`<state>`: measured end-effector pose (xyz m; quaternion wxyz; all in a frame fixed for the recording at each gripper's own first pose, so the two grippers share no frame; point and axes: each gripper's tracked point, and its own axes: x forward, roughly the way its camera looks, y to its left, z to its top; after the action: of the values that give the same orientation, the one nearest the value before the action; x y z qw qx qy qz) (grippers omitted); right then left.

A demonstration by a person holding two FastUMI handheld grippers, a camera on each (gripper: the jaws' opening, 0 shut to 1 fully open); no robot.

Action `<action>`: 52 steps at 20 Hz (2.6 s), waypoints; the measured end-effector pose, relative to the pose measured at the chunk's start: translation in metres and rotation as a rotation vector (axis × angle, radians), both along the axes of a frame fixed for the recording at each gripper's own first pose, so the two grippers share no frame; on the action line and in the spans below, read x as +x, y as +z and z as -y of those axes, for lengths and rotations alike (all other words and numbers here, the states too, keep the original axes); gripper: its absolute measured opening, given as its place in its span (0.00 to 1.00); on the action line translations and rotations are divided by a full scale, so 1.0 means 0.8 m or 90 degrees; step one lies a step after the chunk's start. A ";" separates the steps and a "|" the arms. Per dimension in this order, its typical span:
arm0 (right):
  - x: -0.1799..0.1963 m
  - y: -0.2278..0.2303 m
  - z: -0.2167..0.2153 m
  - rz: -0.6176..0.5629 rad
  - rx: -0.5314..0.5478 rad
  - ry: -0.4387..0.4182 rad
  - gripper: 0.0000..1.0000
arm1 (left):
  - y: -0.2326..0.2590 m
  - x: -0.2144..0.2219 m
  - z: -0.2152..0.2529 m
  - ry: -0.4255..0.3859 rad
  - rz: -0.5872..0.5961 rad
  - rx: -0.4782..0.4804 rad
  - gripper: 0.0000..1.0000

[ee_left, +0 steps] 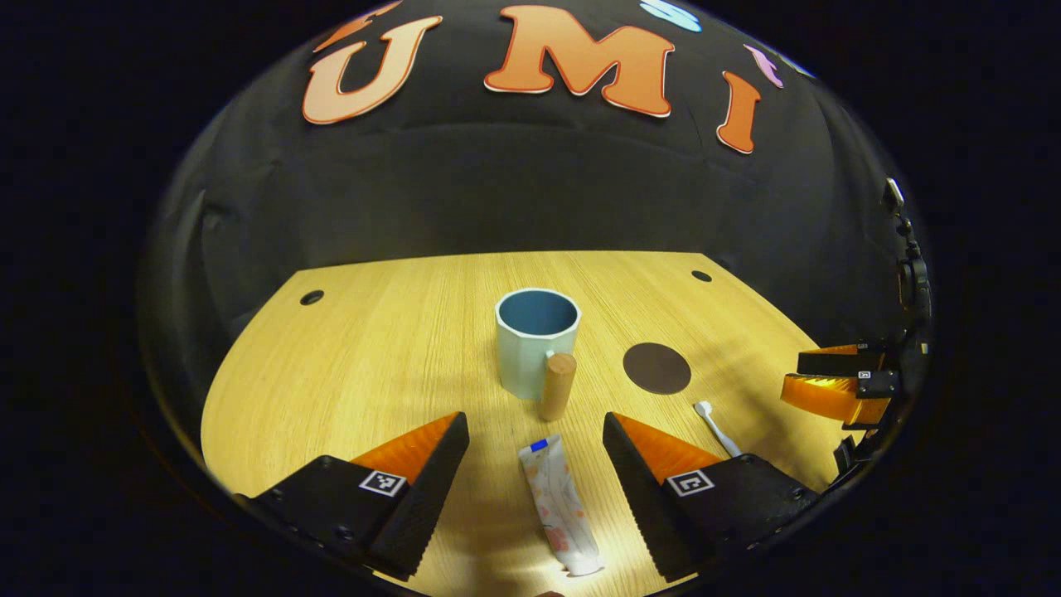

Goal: Put the toothbrush and toothpaste on the desktop into the cup, then pick up the cup and place it on the coaster on the desktop.

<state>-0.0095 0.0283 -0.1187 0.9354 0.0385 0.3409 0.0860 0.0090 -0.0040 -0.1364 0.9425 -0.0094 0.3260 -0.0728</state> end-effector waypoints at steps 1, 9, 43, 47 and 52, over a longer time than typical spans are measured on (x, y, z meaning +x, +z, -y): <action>-0.001 -0.006 -0.004 -0.015 0.006 0.008 0.75 | -0.006 -0.002 -0.002 -0.003 -0.023 0.008 0.98; -0.012 -0.053 -0.024 -0.151 0.040 0.043 0.51 | -0.032 -0.025 0.004 -0.026 -0.216 -0.001 0.92; -0.009 -0.083 -0.068 -0.178 0.098 0.093 0.05 | -0.053 -0.001 0.006 -0.009 -0.330 -0.063 0.14; -0.003 -0.055 -0.063 -0.108 0.121 0.089 0.04 | -0.056 0.022 0.007 -0.009 -0.257 -0.073 0.14; 0.003 -0.030 -0.076 -0.046 0.151 0.098 0.04 | -0.045 0.043 0.000 -0.017 -0.152 -0.085 0.14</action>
<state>-0.0073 0.0892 -0.1428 0.9021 0.1252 0.3637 0.1955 0.0433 -0.0036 -0.1721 0.8933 -0.0766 0.4302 -0.1050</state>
